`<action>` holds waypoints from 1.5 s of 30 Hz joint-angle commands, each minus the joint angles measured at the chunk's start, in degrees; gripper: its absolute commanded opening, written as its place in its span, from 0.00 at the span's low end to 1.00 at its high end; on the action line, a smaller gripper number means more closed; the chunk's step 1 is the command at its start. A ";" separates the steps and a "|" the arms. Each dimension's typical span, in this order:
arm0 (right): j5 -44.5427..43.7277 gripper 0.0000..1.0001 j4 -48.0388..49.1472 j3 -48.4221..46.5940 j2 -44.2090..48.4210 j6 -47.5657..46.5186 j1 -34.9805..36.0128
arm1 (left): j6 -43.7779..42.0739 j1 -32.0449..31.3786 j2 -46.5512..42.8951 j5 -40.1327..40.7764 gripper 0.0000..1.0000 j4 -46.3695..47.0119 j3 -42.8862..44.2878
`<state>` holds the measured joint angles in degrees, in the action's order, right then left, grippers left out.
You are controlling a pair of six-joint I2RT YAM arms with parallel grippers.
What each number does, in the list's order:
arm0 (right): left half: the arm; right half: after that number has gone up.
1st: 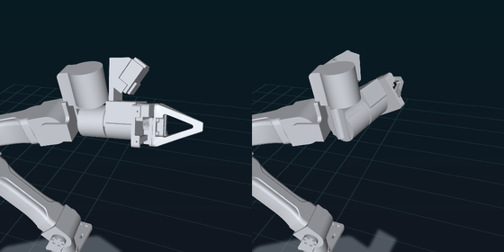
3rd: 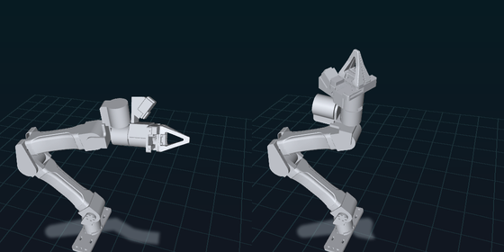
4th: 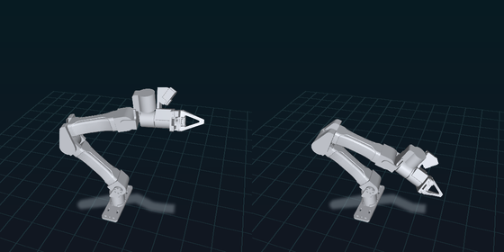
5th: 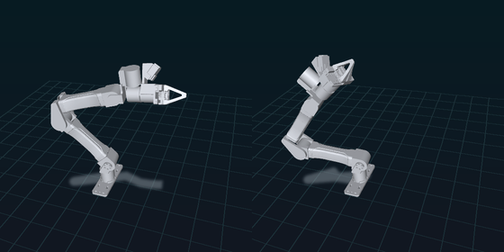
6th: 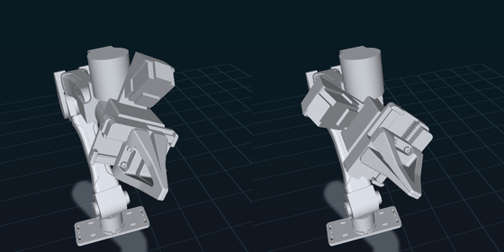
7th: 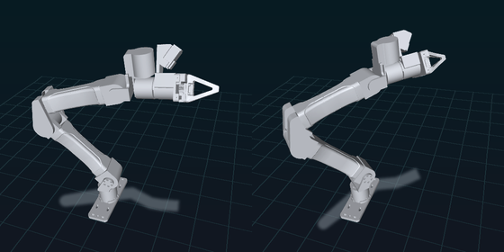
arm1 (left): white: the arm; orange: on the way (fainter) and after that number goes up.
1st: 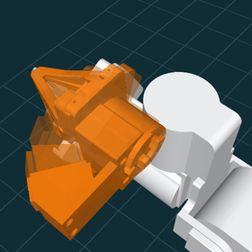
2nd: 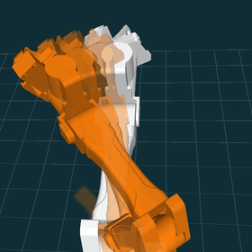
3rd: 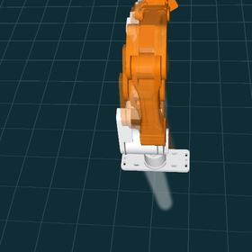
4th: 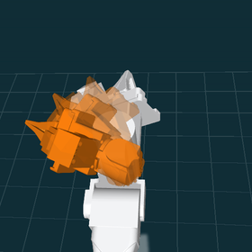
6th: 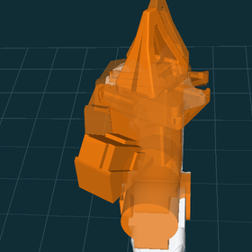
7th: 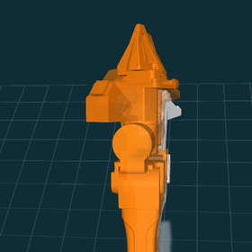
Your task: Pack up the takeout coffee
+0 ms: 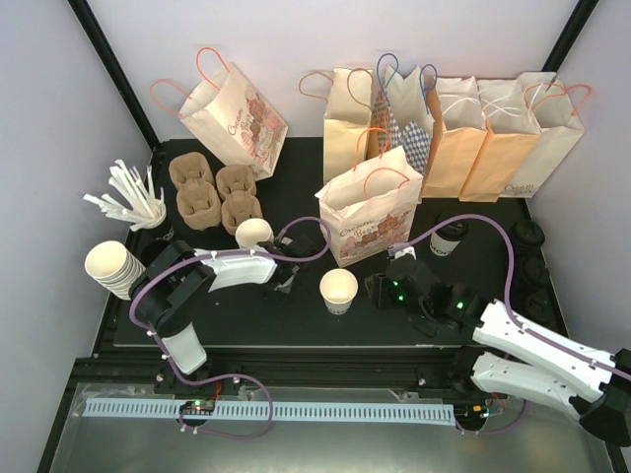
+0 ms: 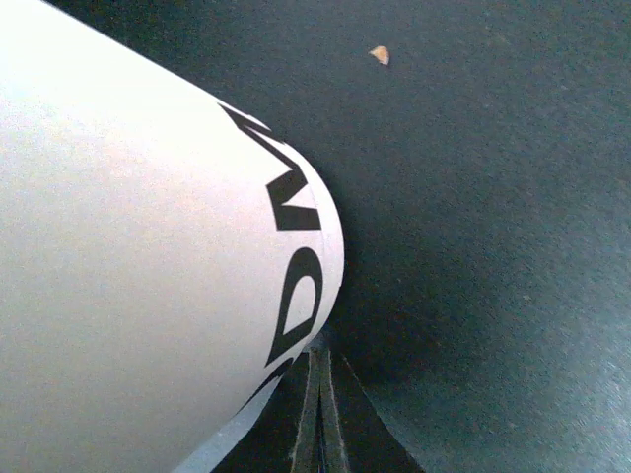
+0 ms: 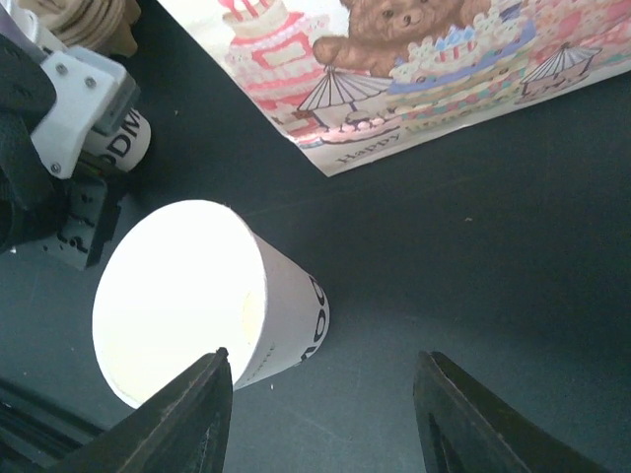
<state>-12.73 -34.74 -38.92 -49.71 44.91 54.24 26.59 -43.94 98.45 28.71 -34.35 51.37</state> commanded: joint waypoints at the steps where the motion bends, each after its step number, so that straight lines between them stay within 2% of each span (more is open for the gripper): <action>1: 3.01 0.54 2.30 1.02 -1.78 -0.43 -0.30 | 0.32 2.07 1.71 -0.61 0.02 0.31 1.57; 7: 6.05 0.55 3.80 0.33 -4.77 -0.50 -0.27 | -0.33 3.40 1.40 -1.20 0.03 1.08 1.39; 16: 5.94 0.57 3.48 -1.94 -5.66 -1.57 -0.27 | -0.66 4.04 3.41 -1.82 0.03 1.64 2.24; 25: 6.10 0.57 2.71 -4.55 -10.64 -2.56 -0.27 | -2.74 2.64 -1.69 -13.27 0.05 2.46 1.89; 31: 7.25 0.57 2.35 -6.71 -14.83 -3.30 -0.30 | -1.52 -0.68 -5.10 -15.57 0.07 -0.04 3.29; 39: 5.35 0.45 -0.70 -8.88 -17.81 -4.10 -0.26 | -1.11 -2.86 -10.53 -18.60 0.09 -3.39 4.81; 45: 6.22 0.43 -1.23 -9.53 -19.83 -4.44 -0.25 | -0.92 -3.21 -18.37 -19.77 0.11 -4.24 4.15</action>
<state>-6.33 -34.79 -46.61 -68.25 41.01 54.24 25.23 -46.65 85.36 10.87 -36.84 53.54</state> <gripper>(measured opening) 0.437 0.106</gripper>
